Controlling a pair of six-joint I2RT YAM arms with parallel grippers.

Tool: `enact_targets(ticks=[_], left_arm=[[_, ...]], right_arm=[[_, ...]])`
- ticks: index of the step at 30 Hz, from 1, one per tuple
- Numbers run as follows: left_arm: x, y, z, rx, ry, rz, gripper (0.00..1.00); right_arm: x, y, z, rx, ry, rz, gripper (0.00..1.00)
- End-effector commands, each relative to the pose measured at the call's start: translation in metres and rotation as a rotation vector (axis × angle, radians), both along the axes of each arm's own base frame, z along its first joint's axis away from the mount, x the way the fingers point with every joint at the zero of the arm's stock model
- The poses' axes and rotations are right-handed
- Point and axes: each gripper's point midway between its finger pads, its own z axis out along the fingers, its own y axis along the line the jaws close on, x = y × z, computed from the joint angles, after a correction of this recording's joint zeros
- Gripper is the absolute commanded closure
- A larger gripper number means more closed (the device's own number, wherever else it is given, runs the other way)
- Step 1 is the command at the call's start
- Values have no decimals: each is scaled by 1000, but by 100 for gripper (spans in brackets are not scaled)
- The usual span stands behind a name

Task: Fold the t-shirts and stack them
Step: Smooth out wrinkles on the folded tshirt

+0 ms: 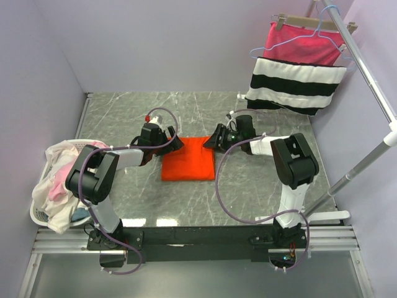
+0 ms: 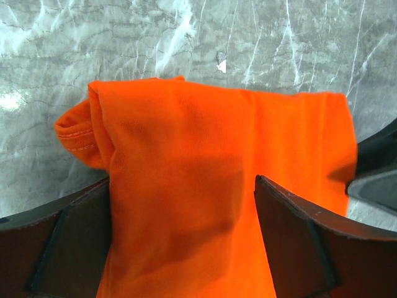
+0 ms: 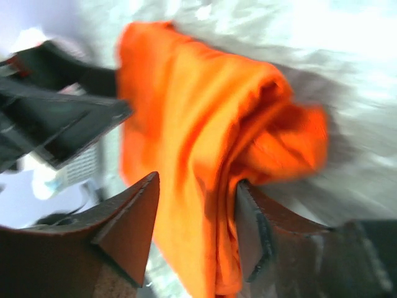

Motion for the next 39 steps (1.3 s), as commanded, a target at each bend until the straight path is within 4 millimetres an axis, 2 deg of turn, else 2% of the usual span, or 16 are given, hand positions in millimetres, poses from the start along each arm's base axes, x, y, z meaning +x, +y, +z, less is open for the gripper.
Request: enact_targets(ticks=[1,6,13,16,21,24,33,36,39], left_arm=[[-18,9,-21,57,84,15,8],[-24,27,-21,113,85,82,4],[-43,41,-25,151,126,107,0],[-55,46,-33,154,150,112,1],[-64,49,-33,148,162,121,1],[-60,55,-29,164,134,154,1],[-47,40,-30,122,139,123,1],[-44,38,-31,119,144,121,1],[-42,37,-29,117,141,118,1]], right_arm=[[5,-41,-11,-282,-28,-103,41],[7,-64,-12,-407,-43,-174,39],[7,-73,-8,-448,-64,-199,37],[6,-68,-5,-429,-78,-181,37],[9,-61,2,-389,-107,-148,37],[14,-55,6,-372,-126,-126,37],[46,-23,21,-264,-192,-10,36],[56,-17,14,-254,-175,1,35],[53,-13,2,-245,-127,31,34]])
